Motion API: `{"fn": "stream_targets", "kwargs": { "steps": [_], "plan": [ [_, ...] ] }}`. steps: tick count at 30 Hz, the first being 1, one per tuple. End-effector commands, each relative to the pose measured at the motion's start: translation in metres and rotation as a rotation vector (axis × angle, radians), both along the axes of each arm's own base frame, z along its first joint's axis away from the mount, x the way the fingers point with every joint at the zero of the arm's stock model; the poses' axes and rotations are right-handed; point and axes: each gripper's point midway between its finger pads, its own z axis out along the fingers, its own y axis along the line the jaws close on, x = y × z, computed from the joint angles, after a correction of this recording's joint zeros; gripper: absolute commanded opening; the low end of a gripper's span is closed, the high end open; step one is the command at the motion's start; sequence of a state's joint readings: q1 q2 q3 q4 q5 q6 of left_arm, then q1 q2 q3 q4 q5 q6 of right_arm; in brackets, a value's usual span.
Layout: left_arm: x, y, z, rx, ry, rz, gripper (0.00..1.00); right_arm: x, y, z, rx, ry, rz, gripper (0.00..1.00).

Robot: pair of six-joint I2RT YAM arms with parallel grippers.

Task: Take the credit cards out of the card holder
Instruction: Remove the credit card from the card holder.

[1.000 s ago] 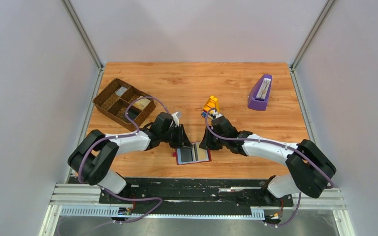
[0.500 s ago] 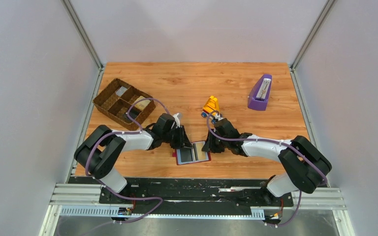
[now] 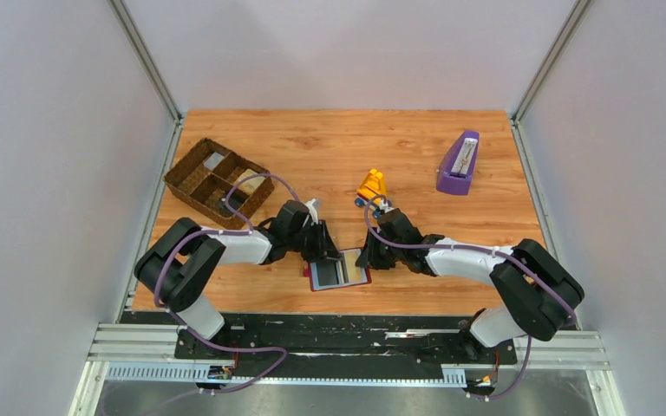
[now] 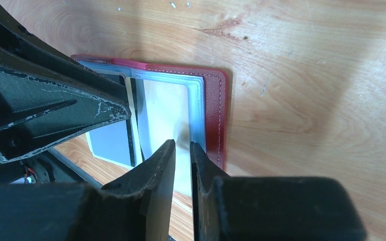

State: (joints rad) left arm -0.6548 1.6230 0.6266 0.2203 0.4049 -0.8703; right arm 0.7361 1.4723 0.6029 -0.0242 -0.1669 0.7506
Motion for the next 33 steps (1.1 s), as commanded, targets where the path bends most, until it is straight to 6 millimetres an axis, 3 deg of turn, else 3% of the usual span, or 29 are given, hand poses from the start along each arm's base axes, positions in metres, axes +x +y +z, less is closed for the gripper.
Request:
{"fn": "stream_targets", "kwargs": {
  "steps": [1, 22, 29, 33],
  "plan": [
    [-0.008, 0.016, -0.016, 0.097, 0.042, 0.051, 0.33, -0.002, -0.002, -0.008, -0.008, 0.017, -0.009, 0.18],
    [-0.013, 0.011, -0.018, 0.159, 0.088, 0.094, 0.34, -0.004, 0.002, -0.008, 0.039, 0.03, -0.021, 0.17],
    [-0.008, -0.002, 0.011, 0.036, 0.029, 0.099, 0.24, -0.007, 0.001, -0.009, 0.044, 0.038, -0.023, 0.16],
    [-0.006, -0.01, 0.034, -0.038, -0.009, 0.081, 0.13, -0.008, 0.001, -0.01, 0.049, 0.042, -0.025, 0.16]
  ]
}}
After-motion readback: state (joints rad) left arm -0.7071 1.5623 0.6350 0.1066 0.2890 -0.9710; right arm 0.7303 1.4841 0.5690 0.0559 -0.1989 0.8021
